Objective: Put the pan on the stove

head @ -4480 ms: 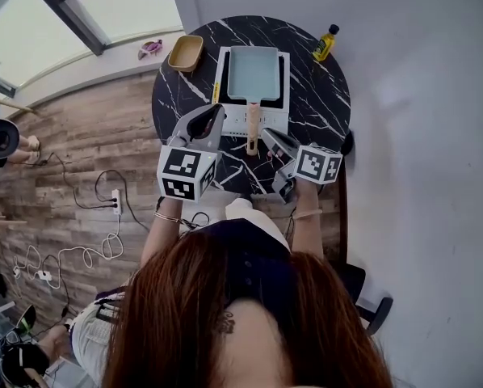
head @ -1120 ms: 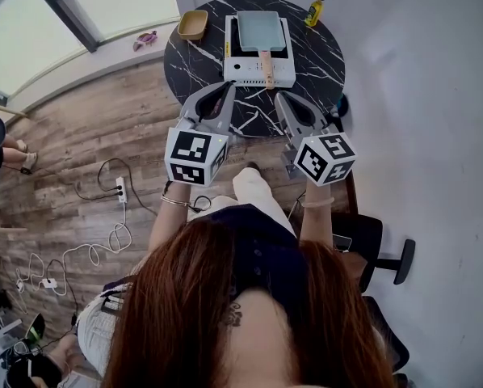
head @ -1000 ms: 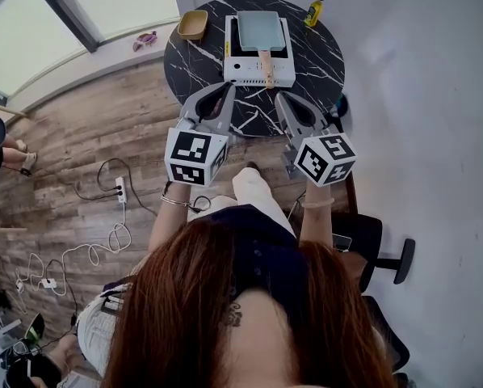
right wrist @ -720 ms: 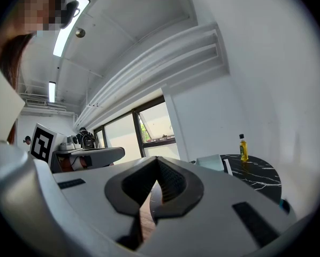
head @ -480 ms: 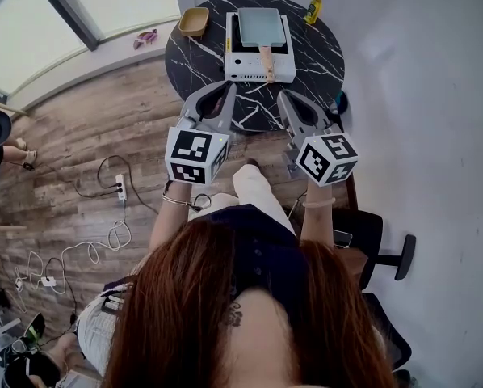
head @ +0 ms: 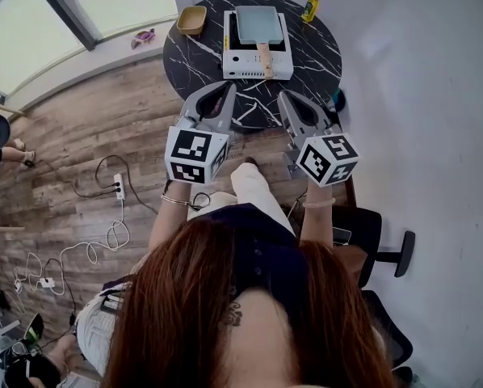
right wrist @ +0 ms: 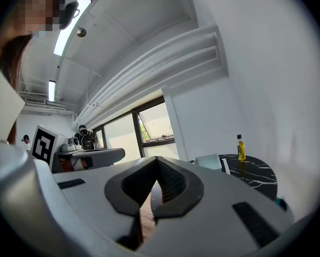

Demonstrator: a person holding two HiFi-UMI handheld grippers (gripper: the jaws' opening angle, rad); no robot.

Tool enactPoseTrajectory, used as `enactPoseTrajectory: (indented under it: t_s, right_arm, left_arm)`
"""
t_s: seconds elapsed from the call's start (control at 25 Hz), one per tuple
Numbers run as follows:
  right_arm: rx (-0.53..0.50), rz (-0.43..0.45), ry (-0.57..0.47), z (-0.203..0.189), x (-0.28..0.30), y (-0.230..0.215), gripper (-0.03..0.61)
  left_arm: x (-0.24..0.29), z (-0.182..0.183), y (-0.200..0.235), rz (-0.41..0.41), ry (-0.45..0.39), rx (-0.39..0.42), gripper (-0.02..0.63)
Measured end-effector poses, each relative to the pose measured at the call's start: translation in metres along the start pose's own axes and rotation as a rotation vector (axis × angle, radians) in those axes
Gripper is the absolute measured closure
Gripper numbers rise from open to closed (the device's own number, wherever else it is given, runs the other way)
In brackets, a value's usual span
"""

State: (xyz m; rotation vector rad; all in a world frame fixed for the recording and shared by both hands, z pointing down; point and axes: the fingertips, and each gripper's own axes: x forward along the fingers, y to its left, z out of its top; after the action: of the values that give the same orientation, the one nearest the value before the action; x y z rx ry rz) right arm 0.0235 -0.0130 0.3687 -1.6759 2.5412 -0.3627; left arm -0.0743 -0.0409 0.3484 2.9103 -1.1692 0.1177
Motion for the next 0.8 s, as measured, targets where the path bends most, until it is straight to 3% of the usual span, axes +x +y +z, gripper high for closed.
enactPoseTrajectory:
  t_s: [0.8]
  right_arm:
    - [0.01, -0.001, 0.004, 0.0, -0.002, -0.008, 0.569]
  left_arm:
    - [0.012, 0.001, -0.007, -0.012, 0.004, 0.003, 0.602]
